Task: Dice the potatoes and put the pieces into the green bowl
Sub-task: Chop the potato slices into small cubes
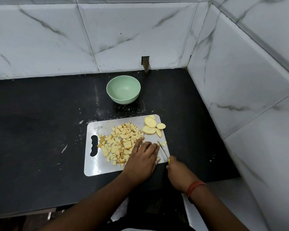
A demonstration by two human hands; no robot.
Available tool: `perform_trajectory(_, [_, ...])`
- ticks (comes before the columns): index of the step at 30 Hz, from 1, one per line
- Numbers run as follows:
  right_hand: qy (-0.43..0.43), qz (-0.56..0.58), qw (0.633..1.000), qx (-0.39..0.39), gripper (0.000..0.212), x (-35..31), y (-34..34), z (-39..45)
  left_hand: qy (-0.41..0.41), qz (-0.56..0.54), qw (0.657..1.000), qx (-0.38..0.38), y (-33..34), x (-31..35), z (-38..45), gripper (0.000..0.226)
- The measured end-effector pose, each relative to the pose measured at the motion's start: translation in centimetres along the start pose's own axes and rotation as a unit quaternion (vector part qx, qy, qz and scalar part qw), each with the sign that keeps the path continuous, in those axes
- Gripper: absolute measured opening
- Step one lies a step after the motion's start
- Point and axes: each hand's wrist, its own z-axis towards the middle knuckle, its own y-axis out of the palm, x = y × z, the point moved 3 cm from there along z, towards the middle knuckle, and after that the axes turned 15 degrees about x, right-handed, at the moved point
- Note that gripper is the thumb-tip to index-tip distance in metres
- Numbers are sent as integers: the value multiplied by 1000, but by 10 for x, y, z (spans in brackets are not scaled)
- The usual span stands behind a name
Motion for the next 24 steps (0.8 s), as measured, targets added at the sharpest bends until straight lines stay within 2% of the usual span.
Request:
perform_trajectory(8, [11, 13, 1000, -21, 45, 5, -2, -8, -6, 7, 1000, -16, -1, 0, 0, 52])
perform_trajectory(13, [5, 14, 999, -31, 8, 14, -5, -17, -7, 11, 1000, -15, -1, 0, 1, 52])
perform_trajectory(17, [-1, 34, 999, -36, 23, 20, -12, -21, -5, 16, 1000, -10, -2, 0, 0, 52])
perform_trajectory(20, [11, 101, 995, -12, 17, 23, -23, -21, 3, 22, 1000, -4, -3, 1, 1, 50])
perform_trajectory(24, [48, 188, 981, 31, 20, 26, -37, -18, 26, 1, 1000, 4, -7, 5, 10, 48])
